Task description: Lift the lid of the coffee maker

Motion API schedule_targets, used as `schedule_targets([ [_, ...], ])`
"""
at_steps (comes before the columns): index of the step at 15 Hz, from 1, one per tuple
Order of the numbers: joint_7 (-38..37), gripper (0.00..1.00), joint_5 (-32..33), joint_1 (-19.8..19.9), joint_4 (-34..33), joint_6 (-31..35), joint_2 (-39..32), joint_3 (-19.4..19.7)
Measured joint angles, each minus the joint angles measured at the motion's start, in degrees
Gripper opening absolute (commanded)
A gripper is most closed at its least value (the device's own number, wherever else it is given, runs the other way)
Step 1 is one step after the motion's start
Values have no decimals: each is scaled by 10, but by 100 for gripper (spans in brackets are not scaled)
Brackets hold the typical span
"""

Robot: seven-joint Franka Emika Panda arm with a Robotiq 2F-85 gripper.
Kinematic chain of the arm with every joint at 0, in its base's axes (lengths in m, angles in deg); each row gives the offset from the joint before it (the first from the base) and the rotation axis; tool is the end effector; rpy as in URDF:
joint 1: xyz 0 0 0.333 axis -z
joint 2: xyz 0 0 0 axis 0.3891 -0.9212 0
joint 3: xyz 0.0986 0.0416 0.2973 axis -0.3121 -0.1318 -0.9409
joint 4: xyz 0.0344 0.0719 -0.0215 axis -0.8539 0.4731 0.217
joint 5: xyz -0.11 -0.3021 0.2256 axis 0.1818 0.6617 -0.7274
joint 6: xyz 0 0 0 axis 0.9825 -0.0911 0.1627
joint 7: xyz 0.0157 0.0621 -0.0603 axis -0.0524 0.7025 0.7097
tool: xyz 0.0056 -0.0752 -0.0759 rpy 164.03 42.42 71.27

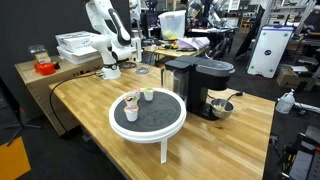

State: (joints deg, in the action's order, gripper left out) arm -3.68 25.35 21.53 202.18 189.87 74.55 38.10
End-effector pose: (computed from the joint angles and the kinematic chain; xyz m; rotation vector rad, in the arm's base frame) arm 0.2830 0.0276 0.5804 -3.0075 0.1409 -0.3356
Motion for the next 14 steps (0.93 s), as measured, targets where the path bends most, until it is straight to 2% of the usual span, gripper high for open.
schedule_targets([
  [7, -29, 100, -15, 7, 0, 2, -12, 4],
  [14, -72, 100, -129, 21, -7, 34, -73, 38],
])
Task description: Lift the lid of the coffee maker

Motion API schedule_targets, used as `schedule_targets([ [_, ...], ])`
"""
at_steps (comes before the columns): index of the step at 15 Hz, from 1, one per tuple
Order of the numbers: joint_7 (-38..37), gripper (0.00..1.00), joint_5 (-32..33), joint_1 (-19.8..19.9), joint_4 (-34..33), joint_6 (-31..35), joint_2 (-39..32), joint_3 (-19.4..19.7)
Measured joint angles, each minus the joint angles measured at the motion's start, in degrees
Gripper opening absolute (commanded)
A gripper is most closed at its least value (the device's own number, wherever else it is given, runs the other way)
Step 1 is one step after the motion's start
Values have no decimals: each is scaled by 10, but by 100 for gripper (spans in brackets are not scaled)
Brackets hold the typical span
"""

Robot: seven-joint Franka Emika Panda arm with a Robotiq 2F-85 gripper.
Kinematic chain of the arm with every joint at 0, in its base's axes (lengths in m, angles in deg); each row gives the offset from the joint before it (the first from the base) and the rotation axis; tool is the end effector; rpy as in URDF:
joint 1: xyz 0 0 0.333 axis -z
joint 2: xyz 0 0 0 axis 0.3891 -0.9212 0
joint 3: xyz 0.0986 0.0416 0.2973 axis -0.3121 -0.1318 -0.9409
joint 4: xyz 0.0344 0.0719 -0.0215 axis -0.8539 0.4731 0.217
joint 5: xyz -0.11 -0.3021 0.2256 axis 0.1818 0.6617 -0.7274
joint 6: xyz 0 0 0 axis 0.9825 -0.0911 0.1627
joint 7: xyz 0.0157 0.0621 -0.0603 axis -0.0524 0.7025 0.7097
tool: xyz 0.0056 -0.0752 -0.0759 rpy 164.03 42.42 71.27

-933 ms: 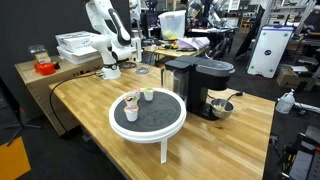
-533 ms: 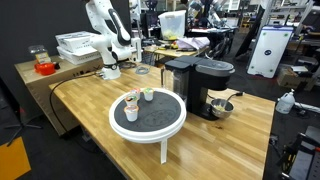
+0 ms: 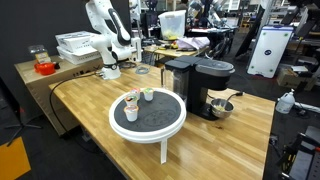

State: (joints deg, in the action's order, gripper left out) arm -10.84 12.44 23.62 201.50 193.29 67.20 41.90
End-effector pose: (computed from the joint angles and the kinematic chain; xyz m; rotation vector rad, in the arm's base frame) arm 0.3206 0.0080 0.5588 -2.7115 0.4928 -0.1839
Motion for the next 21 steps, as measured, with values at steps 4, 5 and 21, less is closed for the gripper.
schedule_targets([
  [4, 0, 100, -10, 0, -3, 9, -6, 2],
  [5, 0, 100, -10, 0, -3, 9, -6, 2],
  [21, -200, 100, -87, 41, 9, 230, -96, -19],
])
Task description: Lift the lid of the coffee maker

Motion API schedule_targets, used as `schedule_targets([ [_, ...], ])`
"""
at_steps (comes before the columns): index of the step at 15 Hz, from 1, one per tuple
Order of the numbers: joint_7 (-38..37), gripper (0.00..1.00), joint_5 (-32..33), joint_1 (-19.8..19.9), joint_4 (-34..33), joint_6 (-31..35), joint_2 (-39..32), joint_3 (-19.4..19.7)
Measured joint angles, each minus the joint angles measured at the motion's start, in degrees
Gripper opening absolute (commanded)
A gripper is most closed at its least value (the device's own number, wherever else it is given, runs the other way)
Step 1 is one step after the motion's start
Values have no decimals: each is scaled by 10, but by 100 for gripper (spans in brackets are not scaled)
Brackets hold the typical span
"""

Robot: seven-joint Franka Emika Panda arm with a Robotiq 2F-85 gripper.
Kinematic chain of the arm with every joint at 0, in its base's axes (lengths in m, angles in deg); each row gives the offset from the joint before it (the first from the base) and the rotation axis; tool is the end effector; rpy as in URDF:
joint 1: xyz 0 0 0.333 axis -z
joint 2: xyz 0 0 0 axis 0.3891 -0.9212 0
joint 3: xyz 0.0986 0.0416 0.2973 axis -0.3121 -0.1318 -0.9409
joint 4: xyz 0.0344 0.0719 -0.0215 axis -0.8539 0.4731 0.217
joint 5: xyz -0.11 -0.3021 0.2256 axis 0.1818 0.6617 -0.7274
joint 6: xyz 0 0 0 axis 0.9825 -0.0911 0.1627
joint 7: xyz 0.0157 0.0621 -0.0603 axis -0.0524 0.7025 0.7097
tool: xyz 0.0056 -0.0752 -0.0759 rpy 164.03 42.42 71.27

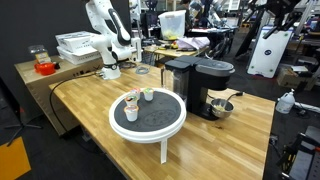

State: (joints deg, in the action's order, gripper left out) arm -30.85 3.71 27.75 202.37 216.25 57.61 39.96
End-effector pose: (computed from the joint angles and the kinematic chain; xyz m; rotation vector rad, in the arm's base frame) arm 0.3854 -0.0213 0.5357 -2.3222 1.1652 -0.3468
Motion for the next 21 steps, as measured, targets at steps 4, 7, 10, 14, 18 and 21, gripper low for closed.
schedule_targets([
  [4, -3, 100, 0, 1, 0, 1, 0, 0],
  [7, -7, 100, 0, 0, 0, 2, 0, 0],
  [10, -40, 100, 0, 1, 1, 41, -5, 0],
  [14, -93, 100, 2, 8, 7, 145, -35, -5],
  [18, -105, 100, 2, 8, 27, 207, -70, -12],
  [21, -113, 100, 2, 7, 30, 225, -80, -15],
])
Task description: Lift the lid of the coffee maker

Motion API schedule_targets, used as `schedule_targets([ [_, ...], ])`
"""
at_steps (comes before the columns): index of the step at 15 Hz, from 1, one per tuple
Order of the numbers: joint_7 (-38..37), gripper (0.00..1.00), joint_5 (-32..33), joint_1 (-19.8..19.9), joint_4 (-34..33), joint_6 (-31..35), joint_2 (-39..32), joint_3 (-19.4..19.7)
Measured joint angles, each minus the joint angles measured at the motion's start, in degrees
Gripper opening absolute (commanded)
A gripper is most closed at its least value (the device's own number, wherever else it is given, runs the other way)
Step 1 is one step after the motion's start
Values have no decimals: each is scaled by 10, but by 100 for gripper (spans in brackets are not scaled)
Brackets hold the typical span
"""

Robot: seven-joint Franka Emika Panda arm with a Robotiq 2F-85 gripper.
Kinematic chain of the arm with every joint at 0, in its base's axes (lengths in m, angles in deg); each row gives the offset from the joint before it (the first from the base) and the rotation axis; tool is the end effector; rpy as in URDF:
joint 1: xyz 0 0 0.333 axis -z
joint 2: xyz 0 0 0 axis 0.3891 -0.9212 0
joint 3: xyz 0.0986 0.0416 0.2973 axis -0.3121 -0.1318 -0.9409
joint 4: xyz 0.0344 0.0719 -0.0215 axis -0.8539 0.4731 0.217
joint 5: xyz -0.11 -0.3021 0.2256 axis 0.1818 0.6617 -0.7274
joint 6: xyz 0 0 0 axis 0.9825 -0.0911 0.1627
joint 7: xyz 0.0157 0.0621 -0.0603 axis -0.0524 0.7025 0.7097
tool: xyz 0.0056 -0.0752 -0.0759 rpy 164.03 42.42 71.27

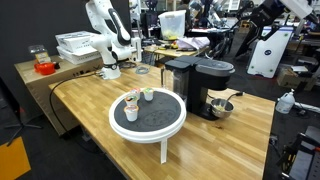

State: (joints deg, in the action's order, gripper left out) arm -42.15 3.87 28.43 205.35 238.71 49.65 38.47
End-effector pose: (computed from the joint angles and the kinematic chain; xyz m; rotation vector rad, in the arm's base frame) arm 0.4208 -0.0434 0.4969 -2.0878 1.4857 -0.5633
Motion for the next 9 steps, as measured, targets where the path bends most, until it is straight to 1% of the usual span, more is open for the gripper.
schedule_targets([
  [6, -1, 100, 0, 0, 0, 2, 0, 0],
  [9, 4, 100, 0, -6, 0, 2, 1, 0],
])
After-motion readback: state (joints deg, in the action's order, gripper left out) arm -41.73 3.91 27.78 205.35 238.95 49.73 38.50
